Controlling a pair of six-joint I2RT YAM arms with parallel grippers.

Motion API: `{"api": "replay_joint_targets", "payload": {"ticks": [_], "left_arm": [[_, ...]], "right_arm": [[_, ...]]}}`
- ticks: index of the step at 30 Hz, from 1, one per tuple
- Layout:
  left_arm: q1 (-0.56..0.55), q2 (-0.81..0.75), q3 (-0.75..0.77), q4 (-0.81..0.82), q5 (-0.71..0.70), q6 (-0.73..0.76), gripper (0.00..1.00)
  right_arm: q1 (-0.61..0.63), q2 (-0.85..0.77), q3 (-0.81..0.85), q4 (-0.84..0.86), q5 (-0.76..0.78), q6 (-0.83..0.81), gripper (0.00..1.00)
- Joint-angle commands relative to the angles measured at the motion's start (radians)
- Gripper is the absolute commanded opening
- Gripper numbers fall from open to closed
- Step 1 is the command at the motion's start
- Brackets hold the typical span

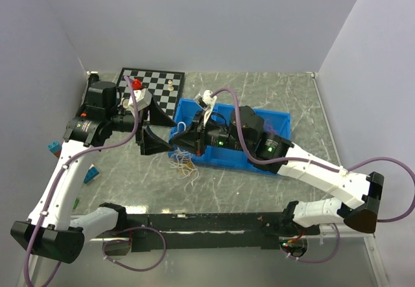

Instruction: Untangle the cables

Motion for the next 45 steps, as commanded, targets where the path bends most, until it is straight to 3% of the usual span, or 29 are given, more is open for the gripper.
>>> {"api": "replay_joint_targets", "payload": {"ticks": [1,6,11,12,15,16,18,21,23,25,28,31,33,39,45], "left_arm": [[-0.004,-0.011,-0.016,0.036,0.043,0.031,0.95],[-0.004,-0.014,-0.004,-0.062,0.109,0.146,0.77],[-0.004,-0.019,-0.016,-0.115,0.152,0.198,0.73],[-0.004,-0.019,-0.021,-0.112,0.157,0.197,0.68],[-0.004,-0.022,-0.028,-0.095,0.166,0.180,0.34],[-0.004,-0.025,-0.031,-0.089,0.166,0.168,0.28],[-0.004,-0.028,-0.033,-0.095,0.165,0.169,0.25],[-0.004,-0.032,-0.047,-0.089,0.157,0.165,0.08],[-0.004,-0.034,-0.057,-0.087,0.149,0.165,0.02],[-0.004,-0.034,-0.068,-0.066,0.140,0.145,0.01],[-0.004,-0.035,-0.079,-0.011,0.107,0.075,0.01],[-0.004,-0.037,-0.071,0.046,0.051,-0.002,0.01],[-0.003,-0.035,-0.064,0.095,0.007,-0.065,0.01],[-0.001,-0.025,-0.010,0.151,-0.065,-0.164,0.01],[-0.001,-0.029,-0.030,0.212,-0.053,-0.236,0.01]], "right_arm": [[0.007,0.023,0.045,0.114,-0.073,0.046,0.00],[-0.007,0.050,0.045,0.178,-0.108,0.095,0.00],[-0.013,0.074,0.057,0.234,-0.115,0.124,0.00],[-0.013,0.082,0.065,0.237,-0.115,0.127,0.00],[-0.013,0.105,0.079,0.244,-0.121,0.132,0.00],[-0.013,0.109,0.080,0.247,-0.119,0.134,0.00],[-0.011,0.112,0.077,0.253,-0.118,0.134,0.00],[-0.013,0.097,0.068,0.250,-0.098,0.123,0.00],[-0.013,0.082,0.060,0.244,-0.081,0.115,0.00],[-0.016,0.070,0.063,0.226,-0.078,0.107,0.05],[-0.025,0.037,0.054,0.195,-0.070,0.095,0.41],[-0.045,-0.034,0.007,0.172,-0.072,0.081,0.64],[-0.062,-0.102,-0.047,0.168,-0.098,0.068,0.73],[-0.085,-0.297,-0.237,0.120,-0.096,0.032,0.78],[-0.091,-0.309,-0.291,0.103,-0.070,0.048,0.79]]}}
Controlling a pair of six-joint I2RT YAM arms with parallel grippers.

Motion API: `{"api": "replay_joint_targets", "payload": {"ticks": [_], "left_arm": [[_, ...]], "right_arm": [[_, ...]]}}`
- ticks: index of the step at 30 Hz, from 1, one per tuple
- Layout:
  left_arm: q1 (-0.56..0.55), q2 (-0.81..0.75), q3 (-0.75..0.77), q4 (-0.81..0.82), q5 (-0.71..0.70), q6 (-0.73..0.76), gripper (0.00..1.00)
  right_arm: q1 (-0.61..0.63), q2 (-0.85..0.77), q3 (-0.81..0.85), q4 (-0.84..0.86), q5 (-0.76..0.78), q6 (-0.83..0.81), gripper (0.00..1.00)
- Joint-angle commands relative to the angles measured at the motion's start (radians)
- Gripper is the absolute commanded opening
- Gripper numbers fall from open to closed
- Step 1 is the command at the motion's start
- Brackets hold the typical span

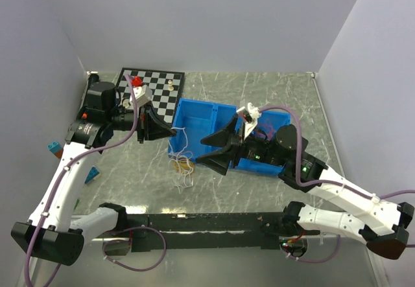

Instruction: Untangle the cables

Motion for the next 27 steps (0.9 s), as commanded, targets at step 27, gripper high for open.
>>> {"api": "replay_joint_targets", "payload": {"ticks": [27], "left_arm": [[-0.001,0.006,0.529,0.066,-0.120,-0.277,0.01]], "right_arm": [[0.021,0.376,-0.174,0.451,0.220,-0.102,0.86]]}}
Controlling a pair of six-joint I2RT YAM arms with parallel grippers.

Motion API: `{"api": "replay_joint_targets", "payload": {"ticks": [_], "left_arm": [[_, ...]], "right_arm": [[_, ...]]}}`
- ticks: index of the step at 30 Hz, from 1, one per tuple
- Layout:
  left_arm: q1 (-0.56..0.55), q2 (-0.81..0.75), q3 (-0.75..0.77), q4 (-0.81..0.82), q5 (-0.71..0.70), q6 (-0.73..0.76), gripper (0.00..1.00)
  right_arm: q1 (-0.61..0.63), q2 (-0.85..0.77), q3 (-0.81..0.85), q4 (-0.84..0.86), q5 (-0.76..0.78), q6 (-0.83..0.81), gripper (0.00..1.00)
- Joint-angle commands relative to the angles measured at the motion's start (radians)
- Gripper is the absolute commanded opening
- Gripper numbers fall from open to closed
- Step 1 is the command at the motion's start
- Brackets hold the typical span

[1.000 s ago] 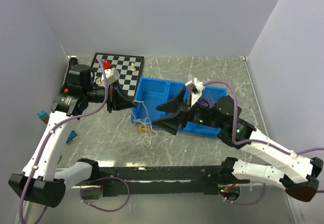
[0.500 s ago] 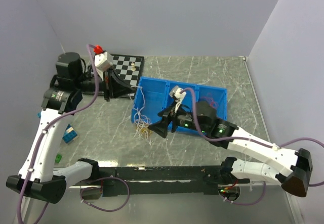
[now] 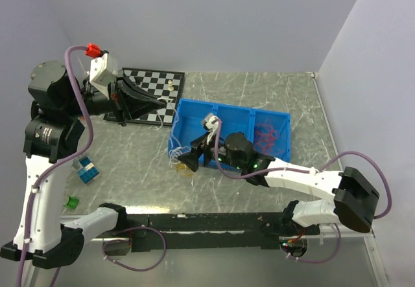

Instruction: Untangle the cables

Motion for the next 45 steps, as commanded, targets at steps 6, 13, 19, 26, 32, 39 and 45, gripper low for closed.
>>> {"api": "replay_joint_targets", "payload": {"ticks": [6,13,19,26,32,39,45], "left_arm": [[-0.001,-0.001,0.145,0.086,-0.124,-0.050,0.01],[-0.001,0.015,0.260,0.217,-0.303,-0.097,0.01],[-0.001,0.043,0.345,0.287,-0.386,-0.141,0.01],[-0.001,0.065,0.417,0.344,-0.475,-0.147,0.01],[-0.001,0.111,0.521,0.381,-0.515,-0.153,0.01],[-0.001,0.111,0.559,0.488,-0.645,-0.143,0.01],[-0.001,0.160,0.640,0.547,-0.778,-0.086,0.01]], "right_arm": [[0.012,0.108,0.055,0.078,-0.097,0.084,0.61],[0.059,0.150,-0.068,0.122,-0.083,0.139,0.68],[0.076,0.236,-0.096,0.141,-0.060,0.165,0.59],[0.084,0.282,-0.154,0.158,-0.047,0.194,0.42],[0.098,0.283,-0.212,0.121,0.012,0.202,0.17],[0.107,0.303,-0.263,0.095,0.079,0.254,0.00],[0.124,0.308,-0.335,0.099,0.156,0.331,0.00]]}}
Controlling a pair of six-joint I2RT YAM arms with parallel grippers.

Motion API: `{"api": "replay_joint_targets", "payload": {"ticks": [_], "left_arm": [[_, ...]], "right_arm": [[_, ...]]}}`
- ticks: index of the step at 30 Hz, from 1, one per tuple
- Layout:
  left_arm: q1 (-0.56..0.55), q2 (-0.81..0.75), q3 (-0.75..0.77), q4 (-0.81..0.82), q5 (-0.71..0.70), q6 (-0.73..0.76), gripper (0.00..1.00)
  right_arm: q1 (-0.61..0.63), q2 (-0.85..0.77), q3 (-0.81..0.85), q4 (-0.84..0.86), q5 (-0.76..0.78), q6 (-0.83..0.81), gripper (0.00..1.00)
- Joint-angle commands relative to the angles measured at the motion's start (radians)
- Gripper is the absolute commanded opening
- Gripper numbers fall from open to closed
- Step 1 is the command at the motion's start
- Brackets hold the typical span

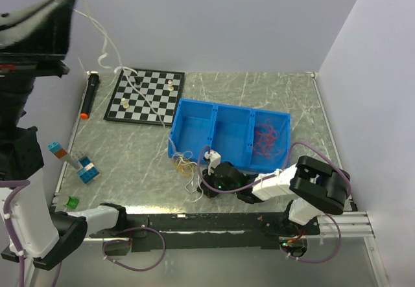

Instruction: Untangle the cables

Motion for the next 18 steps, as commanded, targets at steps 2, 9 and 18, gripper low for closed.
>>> {"api": "replay_joint_targets", "payload": {"ticks": [2,9,18], "left_arm": [[-0.001,0.075,0.129,0.125,-0.144,0.040,0.01],[-0.001,0.156,0.206,0.191,-0.124,0.044,0.01],[-0.013,0.136,-0.090,0.033,0.083,0.038,0.01]], "right_arm": [[0.020,0.009,-0.076,-0.007,0.090,0.069,0.00],[0.024,-0.026,-0.119,0.000,0.135,0.105,0.00],[0.024,-0.390,-0.100,-0.131,0.178,0.038,0.00]]}}
